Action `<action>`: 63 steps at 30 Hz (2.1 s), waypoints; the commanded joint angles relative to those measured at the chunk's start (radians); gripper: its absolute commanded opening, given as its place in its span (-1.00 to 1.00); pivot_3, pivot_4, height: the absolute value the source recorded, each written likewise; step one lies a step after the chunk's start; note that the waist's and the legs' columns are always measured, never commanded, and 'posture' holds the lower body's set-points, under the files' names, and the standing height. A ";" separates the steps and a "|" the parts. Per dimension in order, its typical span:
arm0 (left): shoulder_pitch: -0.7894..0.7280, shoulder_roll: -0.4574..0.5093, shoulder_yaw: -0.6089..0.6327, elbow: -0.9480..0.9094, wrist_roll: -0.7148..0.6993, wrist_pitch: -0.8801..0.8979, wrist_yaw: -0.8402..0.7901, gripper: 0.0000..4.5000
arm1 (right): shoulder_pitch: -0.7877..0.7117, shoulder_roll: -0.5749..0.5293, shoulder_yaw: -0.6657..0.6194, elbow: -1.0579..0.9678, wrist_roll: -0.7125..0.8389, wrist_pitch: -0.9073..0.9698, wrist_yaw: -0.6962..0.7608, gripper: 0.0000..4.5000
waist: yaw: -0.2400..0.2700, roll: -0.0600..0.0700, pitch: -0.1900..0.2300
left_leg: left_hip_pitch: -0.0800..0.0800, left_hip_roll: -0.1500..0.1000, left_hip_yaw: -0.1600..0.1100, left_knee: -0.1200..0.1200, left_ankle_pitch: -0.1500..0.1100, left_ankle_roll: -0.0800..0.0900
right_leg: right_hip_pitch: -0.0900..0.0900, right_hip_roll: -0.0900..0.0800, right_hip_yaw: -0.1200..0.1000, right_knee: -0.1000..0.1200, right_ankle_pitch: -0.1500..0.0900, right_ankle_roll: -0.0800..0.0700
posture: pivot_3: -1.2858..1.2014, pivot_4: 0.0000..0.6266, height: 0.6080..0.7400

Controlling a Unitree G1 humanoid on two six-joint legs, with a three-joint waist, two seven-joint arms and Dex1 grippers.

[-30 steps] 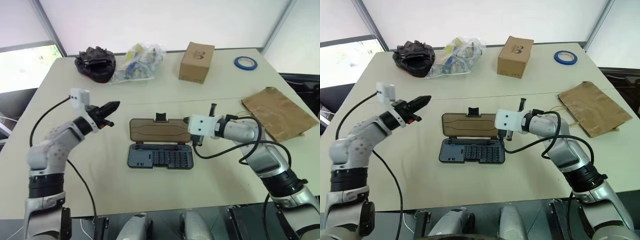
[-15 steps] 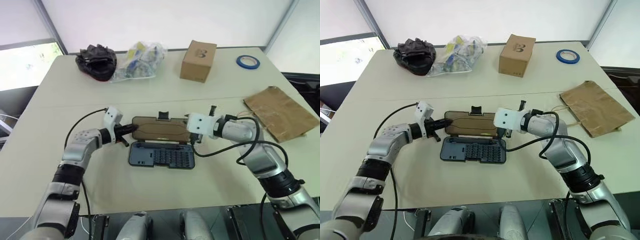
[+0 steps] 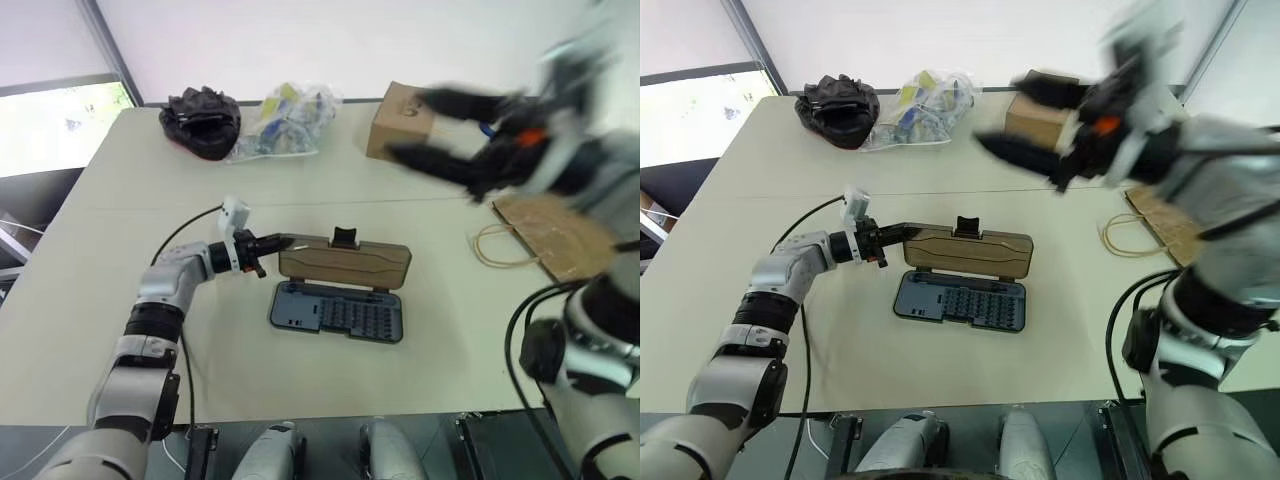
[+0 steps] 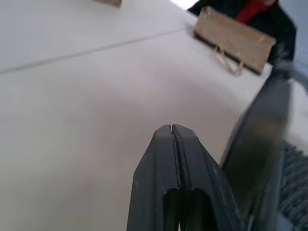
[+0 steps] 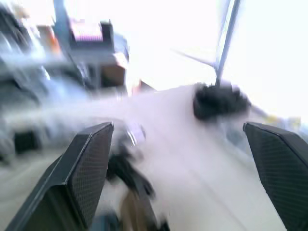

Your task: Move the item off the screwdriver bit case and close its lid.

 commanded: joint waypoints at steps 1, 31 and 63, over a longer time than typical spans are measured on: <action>-0.023 0.033 -0.049 -0.124 -0.066 0.145 -0.154 -1.00 | 0.066 0.003 -0.010 0.005 0.021 0.016 -0.081 0.97 | -0.006 0.000 0.000 | 0.000 -0.002 0.000 0.000 0.000 0.000 | -0.001 -0.002 0.000 0.001 0.000 0.000 | 0.03 -0.52 1.00; -0.252 -0.054 -0.286 0.177 0.293 -0.267 -0.242 -1.00 | 0.735 -0.128 0.808 -0.368 -0.113 -0.351 -0.242 -0.99 | 0.002 0.001 0.002 | -0.011 -0.009 -0.003 0.017 0.000 0.002 | -0.006 -0.005 -0.001 0.011 0.000 0.000 | 0.03 -0.52 1.00; -0.213 -0.207 -0.417 0.352 0.532 -0.525 -0.455 -1.00 | 0.679 -0.122 1.030 -0.039 -0.529 -0.501 -0.451 -0.99 | -0.013 -0.004 -0.007 | -0.008 -0.007 -0.003 0.016 0.000 0.002 | -0.004 -0.004 -0.001 0.012 0.000 0.001 | 0.03 -0.52 1.00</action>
